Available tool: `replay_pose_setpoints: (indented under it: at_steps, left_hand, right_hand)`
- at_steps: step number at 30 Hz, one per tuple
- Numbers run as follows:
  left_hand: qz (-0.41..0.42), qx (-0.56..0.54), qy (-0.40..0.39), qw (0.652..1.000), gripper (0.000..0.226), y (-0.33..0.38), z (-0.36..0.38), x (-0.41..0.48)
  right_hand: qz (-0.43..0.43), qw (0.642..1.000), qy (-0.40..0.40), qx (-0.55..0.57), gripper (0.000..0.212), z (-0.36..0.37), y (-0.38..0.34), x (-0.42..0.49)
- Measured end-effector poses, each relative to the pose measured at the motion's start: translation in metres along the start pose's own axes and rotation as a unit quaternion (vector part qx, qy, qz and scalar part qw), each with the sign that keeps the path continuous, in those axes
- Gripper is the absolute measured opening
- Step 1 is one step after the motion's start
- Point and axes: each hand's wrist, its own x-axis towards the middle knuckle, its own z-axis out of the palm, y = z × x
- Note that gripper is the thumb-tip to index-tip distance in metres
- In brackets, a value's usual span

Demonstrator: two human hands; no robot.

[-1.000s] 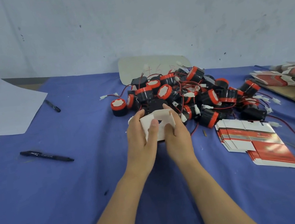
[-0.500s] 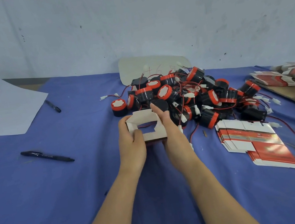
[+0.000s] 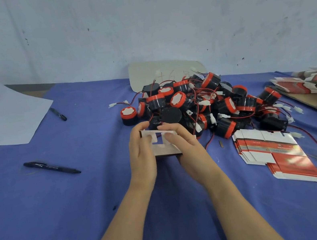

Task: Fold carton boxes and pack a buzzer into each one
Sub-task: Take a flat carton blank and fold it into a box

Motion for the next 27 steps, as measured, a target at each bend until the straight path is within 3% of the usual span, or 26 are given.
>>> replay_pose_setpoints:
  at_steps: [3,5,7,9,15,21,27]
  left_hand:
    - [-0.029,-0.044,0.014,0.999,0.031,0.003,0.0,0.0]
    - [-0.037,-0.06,0.018,0.997,0.037,0.004,0.001,0.001]
    - [-0.036,-0.045,0.022,0.998,0.033,0.004,0.002,0.002]
    - [-0.029,-0.024,0.025,0.999,0.031,0.003,0.002,0.002]
    - [0.002,0.008,0.001,1.0,0.033,0.001,0.005,-0.003]
    - [0.016,0.028,-0.004,0.999,0.033,-0.001,0.005,-0.005]
    - [0.053,0.061,-0.023,0.996,0.033,-0.005,0.005,-0.009]
  right_hand:
    - [0.016,1.0,-0.008,-0.015,0.024,0.001,-0.003,-0.002]
    - [0.005,0.997,-0.004,-0.072,0.014,0.002,-0.004,-0.002]
    - [-0.011,0.991,0.007,-0.134,0.034,0.002,-0.002,-0.001]
    - [-0.021,0.984,0.024,-0.175,0.04,0.003,0.0,-0.001]
    - [-0.043,0.946,0.088,-0.309,0.03,0.002,0.008,0.003]
    - [-0.033,0.964,0.08,-0.252,0.02,0.002,0.008,0.002]
    - [-0.027,0.96,0.101,-0.259,0.013,0.001,0.004,0.001]
